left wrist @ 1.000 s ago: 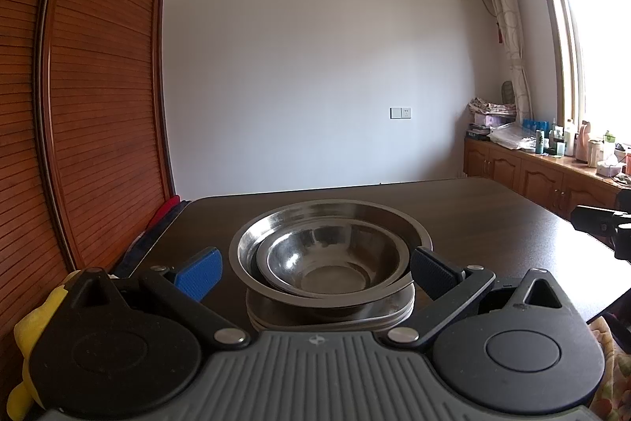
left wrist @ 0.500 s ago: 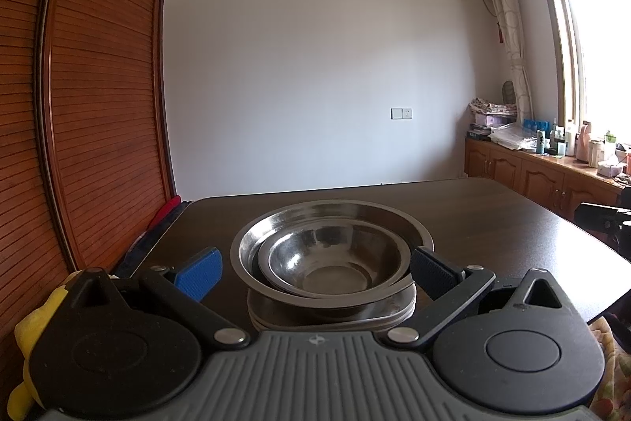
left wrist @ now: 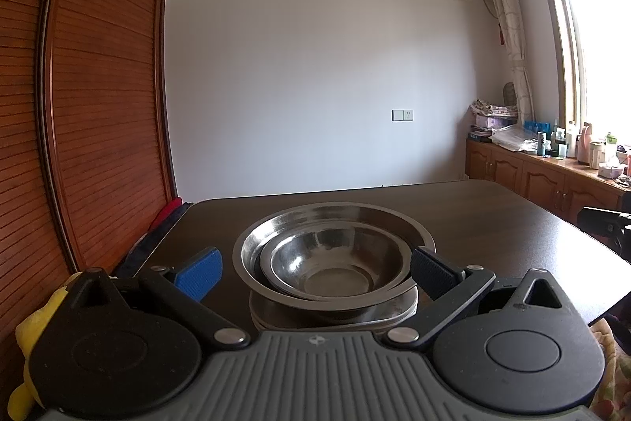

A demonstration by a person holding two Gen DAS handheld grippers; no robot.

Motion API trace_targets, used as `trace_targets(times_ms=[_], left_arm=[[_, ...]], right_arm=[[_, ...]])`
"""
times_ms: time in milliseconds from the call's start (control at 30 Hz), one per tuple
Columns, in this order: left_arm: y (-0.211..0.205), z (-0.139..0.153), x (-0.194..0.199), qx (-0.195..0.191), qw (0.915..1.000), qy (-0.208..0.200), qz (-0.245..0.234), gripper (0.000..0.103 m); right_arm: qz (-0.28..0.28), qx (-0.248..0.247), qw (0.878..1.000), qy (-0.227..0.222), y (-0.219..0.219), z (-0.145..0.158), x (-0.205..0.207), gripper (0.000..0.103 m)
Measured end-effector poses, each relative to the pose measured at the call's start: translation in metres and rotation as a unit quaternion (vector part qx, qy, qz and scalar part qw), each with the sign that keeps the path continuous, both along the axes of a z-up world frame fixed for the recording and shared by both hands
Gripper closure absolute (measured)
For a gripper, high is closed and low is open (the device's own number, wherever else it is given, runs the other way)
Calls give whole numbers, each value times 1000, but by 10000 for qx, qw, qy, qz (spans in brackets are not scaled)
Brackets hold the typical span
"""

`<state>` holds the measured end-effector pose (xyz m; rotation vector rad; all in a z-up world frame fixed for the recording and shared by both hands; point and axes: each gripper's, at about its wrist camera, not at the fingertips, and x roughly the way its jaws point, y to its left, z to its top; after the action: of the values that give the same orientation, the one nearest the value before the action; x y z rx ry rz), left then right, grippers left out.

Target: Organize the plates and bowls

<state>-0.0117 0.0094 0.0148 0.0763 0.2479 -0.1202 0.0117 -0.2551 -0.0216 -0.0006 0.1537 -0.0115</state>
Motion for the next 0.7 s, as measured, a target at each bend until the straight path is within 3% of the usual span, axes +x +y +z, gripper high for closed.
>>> trace_targets(times_ms=[700], left_arm=[[-1, 1, -1, -8, 10000, 12, -22, 0]], right_arm=[[29, 22, 10000, 0, 1, 1, 0, 0]])
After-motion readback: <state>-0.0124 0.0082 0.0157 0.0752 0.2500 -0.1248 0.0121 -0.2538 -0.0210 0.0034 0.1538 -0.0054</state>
